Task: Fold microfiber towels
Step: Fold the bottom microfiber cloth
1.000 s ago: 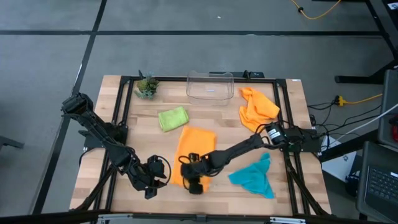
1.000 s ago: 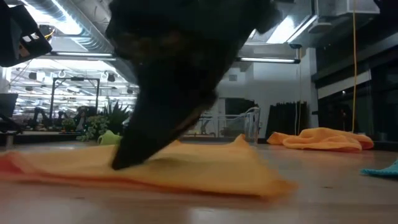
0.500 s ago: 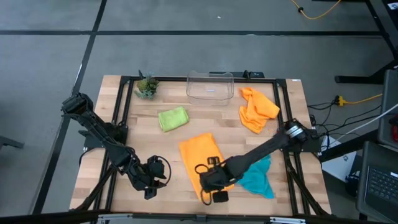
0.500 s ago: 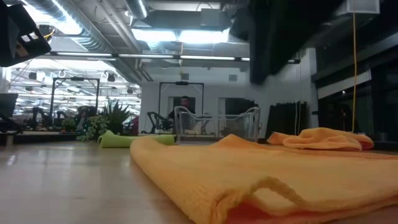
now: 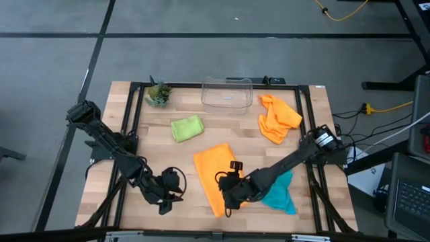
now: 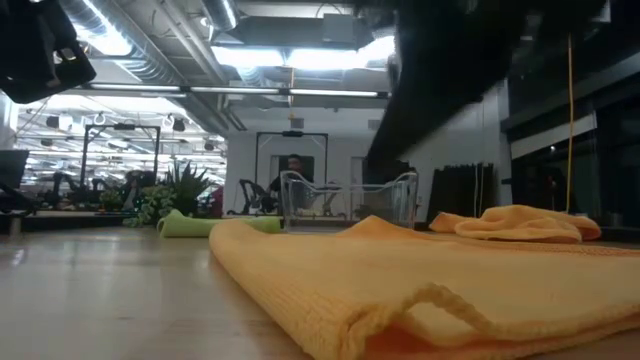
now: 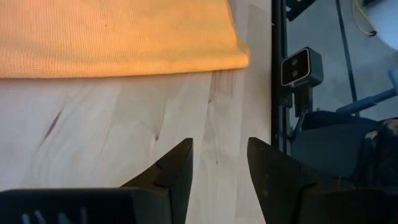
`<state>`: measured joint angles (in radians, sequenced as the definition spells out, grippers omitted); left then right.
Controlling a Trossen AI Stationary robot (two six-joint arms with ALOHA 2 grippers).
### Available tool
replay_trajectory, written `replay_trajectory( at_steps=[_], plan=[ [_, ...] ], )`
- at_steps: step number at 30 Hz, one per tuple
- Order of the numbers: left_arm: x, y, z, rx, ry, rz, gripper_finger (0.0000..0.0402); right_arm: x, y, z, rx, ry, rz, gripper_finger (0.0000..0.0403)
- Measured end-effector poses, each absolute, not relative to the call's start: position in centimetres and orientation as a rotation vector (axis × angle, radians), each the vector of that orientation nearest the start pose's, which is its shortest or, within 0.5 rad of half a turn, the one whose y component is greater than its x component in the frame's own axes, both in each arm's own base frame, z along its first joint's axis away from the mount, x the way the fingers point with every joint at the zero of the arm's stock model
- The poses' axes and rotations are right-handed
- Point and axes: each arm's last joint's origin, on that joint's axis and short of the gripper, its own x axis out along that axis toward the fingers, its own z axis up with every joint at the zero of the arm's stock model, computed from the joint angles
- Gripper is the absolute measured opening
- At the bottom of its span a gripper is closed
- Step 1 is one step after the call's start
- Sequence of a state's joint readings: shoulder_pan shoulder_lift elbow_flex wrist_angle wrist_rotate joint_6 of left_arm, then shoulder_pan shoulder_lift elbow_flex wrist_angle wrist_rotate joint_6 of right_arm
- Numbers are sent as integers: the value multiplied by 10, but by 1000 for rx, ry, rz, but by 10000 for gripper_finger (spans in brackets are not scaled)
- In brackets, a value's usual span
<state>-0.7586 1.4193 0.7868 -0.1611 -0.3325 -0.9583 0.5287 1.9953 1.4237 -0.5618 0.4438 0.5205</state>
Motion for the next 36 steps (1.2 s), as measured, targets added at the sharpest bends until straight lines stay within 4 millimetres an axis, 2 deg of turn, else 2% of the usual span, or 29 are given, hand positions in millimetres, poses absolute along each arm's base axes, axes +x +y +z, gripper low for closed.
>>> replay_trajectory(
  at_steps=[5,10,15,18,22,27,32,36],
  plan=[
    [210,-186,200,-492,796,-43,145,359,179,142,-7,806,-185,116],
    [209,-186,200,-490,797,-43,145,347,153,106,69,673,-205,116],
    [209,-186,200,-487,799,-42,145,334,137,83,107,551,-193,116],
    [209,-185,200,-484,802,-40,145,338,133,70,108,532,-223,116],
    [209,-185,200,-484,803,-40,145,361,138,58,77,497,-241,116],
    [209,-185,199,-484,803,-40,145,402,148,56,-6,452,-229,116],
    [209,-185,200,-485,803,-40,145,439,149,53,21,389,-309,116],
    [209,-186,200,-485,803,-40,145,461,152,52,18,357,-322,116]
  ],
)
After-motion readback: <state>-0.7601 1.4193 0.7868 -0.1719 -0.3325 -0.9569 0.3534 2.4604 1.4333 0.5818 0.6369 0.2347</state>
